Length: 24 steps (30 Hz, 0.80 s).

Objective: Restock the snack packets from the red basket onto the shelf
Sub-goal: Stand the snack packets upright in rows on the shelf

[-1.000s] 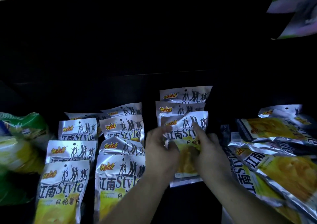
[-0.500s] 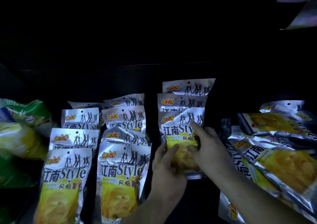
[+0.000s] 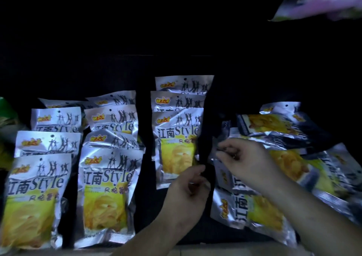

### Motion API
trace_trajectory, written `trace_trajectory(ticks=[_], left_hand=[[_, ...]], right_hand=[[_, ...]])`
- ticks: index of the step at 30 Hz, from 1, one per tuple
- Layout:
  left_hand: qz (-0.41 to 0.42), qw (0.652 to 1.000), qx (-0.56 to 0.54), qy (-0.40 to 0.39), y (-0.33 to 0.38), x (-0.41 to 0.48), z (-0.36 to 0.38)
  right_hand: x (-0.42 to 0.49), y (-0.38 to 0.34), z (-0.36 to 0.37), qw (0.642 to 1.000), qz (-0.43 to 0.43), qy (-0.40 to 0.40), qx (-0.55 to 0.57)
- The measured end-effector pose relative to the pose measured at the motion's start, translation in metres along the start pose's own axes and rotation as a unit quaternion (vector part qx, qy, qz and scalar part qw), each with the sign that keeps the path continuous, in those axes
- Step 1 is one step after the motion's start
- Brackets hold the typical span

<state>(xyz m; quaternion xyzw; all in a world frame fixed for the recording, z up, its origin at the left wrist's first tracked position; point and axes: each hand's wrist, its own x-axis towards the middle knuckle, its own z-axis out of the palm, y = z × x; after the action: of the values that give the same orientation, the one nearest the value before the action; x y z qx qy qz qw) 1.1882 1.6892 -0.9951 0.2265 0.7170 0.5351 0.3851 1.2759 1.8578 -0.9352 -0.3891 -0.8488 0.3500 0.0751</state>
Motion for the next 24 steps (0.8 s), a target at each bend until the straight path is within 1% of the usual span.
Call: trace_trajectory(ticks=[2, 4, 6, 9, 11, 13, 15, 18, 20, 24], left_hand=[[-0.037, 0.998, -0.033, -0.035, 0.007, -0.001, 0.019], [-0.057, 0.996, -0.046, -0.044, 0.013, -0.003, 0.034], [-0.076, 0.994, -0.068, -0.024, 0.020, -0.003, 0.043], [-0.103, 0.987, -0.125, 0.007, 0.032, -0.001, 0.054], [-0.099, 0.987, -0.122, 0.018, 0.035, 0.002, 0.059], [-0.086, 0.988, -0.120, 0.040, 0.037, 0.004, 0.066], [-0.069, 0.987, -0.135, 0.050, 0.043, 0.002, 0.071], [-0.057, 0.980, -0.185, 0.050, 0.061, -0.007, 0.069], [-0.032, 0.979, -0.196, 0.048, 0.074, -0.012, 0.058], [0.017, 0.978, -0.191, 0.089, 0.095, -0.012, 0.023]], right_hand=[[-0.011, 0.019, -0.024, 1.000, 0.019, -0.009, 0.022], [-0.021, 0.035, -0.046, 0.997, 0.024, 0.014, 0.065], [-0.030, 0.050, -0.060, 0.993, 0.040, 0.037, 0.103], [-0.043, 0.069, -0.056, 0.990, 0.068, 0.054, 0.113], [-0.053, 0.075, -0.043, 0.994, 0.052, 0.053, 0.081], [-0.062, 0.074, -0.035, 0.999, 0.016, 0.036, 0.017], [-0.065, 0.075, -0.035, 1.000, -0.001, 0.018, -0.002], [-0.068, 0.077, -0.041, 0.999, 0.036, -0.009, -0.008], [-0.072, 0.076, -0.045, 0.998, 0.064, -0.016, -0.013], [-0.074, 0.060, -0.047, 0.996, 0.085, 0.020, 0.003]])
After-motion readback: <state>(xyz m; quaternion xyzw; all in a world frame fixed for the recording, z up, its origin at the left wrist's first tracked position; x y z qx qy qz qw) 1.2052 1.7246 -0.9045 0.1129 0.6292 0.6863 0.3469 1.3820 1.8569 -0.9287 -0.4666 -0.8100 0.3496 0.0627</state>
